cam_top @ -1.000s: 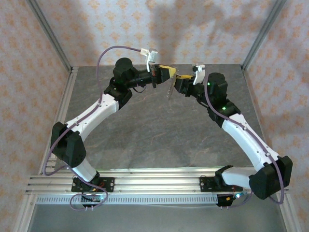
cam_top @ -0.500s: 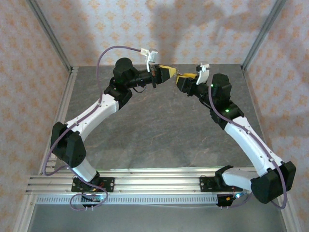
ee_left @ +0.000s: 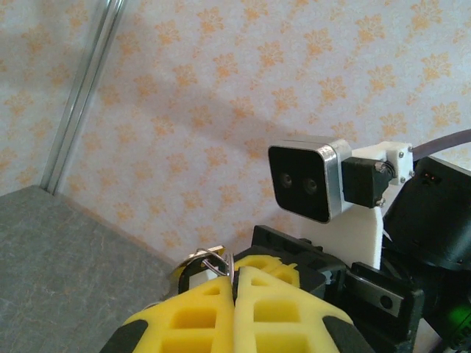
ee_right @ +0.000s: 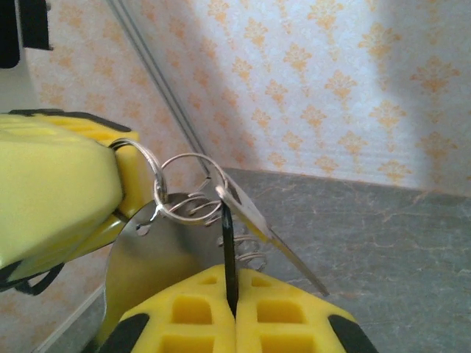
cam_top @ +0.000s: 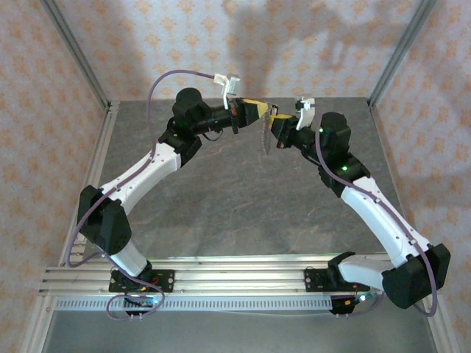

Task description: Put the keys on the keyring

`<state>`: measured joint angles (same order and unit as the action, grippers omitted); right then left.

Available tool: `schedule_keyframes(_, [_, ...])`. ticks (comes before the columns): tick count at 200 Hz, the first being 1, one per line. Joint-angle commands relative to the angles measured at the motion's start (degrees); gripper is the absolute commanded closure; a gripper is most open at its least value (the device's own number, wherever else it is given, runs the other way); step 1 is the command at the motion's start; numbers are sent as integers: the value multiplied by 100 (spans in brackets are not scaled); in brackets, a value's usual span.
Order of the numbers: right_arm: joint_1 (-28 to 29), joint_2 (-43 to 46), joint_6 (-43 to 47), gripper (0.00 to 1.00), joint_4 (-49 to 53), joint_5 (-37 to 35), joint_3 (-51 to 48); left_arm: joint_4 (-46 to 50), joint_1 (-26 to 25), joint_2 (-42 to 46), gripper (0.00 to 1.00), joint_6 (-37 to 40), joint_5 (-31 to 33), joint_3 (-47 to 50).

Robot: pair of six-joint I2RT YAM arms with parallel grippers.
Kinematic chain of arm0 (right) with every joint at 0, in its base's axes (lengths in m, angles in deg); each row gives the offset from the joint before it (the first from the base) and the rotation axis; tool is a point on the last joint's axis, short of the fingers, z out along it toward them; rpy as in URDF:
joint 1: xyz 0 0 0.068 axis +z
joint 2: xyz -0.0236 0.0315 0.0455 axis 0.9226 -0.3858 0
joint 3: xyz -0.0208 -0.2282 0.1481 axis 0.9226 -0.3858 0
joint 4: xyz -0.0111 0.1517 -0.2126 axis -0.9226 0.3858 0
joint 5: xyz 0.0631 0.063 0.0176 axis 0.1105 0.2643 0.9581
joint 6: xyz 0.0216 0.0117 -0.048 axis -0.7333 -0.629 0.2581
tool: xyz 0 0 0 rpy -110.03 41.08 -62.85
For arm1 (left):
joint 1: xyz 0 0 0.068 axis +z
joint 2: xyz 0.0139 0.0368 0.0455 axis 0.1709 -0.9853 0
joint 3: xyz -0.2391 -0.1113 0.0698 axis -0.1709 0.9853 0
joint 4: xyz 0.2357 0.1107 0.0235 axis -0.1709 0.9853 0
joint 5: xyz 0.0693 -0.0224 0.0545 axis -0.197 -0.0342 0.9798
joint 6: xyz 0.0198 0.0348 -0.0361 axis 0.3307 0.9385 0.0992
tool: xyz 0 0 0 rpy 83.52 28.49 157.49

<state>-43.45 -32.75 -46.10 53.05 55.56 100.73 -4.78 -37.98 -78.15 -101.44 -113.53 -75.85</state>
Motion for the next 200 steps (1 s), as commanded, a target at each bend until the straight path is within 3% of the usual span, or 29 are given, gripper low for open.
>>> schedule_keyframes(1, [-19, 199, 43, 100, -103, -74, -52, -301, -69, 239, 100, -19, -36, -21])
schedule_keyframes(86, [-21, 561, 239, 100, 104, -347, -281, -262, -72, 299, 100, -22, -22, 23])
schedule_keyframes(200, [-20, 319, 183, 100, 70, 3, 169, -122, -111, 230, 100, 55, -42, 41])
